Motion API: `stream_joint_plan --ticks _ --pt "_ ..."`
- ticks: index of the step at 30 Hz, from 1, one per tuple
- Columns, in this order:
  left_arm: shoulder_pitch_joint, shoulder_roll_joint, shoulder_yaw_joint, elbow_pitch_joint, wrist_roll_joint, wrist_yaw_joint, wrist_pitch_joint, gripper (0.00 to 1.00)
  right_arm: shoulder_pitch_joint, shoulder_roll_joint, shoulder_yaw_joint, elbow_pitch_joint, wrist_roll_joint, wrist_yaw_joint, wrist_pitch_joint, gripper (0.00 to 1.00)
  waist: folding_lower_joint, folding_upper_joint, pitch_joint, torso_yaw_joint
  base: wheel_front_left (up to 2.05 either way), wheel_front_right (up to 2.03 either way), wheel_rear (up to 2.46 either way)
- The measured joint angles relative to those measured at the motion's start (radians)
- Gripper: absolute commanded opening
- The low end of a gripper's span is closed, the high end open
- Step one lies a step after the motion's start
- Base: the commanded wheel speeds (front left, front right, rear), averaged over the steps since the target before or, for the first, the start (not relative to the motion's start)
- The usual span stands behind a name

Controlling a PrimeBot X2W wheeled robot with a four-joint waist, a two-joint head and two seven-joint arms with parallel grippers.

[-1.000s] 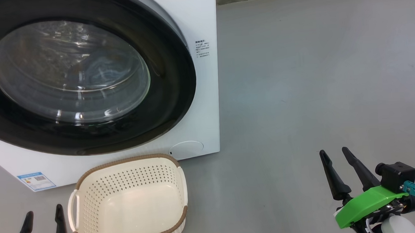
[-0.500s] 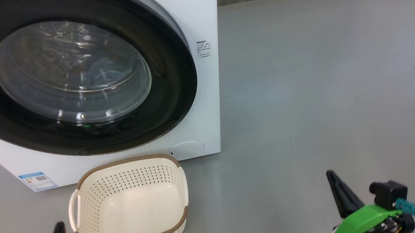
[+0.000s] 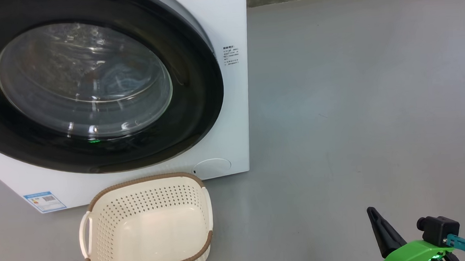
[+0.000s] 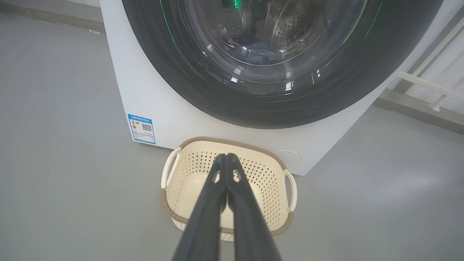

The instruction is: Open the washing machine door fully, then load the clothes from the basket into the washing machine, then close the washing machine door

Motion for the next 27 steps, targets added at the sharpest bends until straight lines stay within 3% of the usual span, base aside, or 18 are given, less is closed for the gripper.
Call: stream_joint_plan --ticks 27 --pt "-0.025 -0.002 -0.004 -0.008 -0.287 0.000 0.078 0.00 0.000 0.024 -0.065 -0.057 0.243 0.000 0.077 0.00 0.0000 0.0000 -0.006 0.020 0.00 0.00 0.00"
